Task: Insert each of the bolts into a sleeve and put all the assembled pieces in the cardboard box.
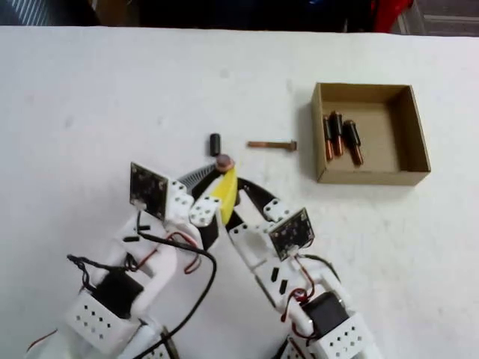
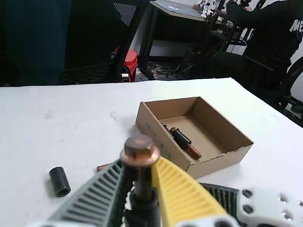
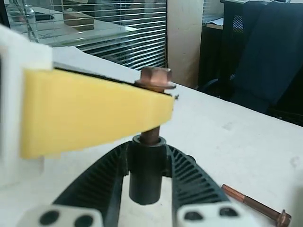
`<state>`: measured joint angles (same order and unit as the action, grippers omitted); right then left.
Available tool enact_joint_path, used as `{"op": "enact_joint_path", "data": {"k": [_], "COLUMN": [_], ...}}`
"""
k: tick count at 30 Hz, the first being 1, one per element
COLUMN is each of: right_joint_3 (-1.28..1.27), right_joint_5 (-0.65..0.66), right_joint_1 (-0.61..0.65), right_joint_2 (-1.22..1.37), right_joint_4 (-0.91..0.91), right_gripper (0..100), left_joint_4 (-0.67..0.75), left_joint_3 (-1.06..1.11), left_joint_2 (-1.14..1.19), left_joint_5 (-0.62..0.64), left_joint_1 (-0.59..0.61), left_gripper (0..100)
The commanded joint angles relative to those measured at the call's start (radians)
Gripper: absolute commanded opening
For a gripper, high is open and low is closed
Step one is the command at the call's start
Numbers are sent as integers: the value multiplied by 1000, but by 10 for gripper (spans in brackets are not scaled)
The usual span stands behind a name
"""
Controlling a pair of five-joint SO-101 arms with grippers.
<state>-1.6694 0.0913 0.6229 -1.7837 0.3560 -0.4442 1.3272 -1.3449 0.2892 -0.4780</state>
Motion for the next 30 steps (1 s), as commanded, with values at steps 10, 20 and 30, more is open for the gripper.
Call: {"op": "enact_joint_path", "data": {"k": [10,20,30], "right_joint_3": [14,12,12], "right_joint_5": [20,20,15], "right_joint_1": [-13,-13,-97], "right_joint_2": [-15,-15,-15], "right_joint_4": [-16,-16,-15], "right_gripper": [17,17,17], "left_joint_4": [21,23,66], "left_joint_3": [17,15,-72], "left_joint_2": [8,10,12], "left_joint_5": [-6,-6,-8], "left_joint_1": [30,39,133], "left_gripper": [138,281,271]}}
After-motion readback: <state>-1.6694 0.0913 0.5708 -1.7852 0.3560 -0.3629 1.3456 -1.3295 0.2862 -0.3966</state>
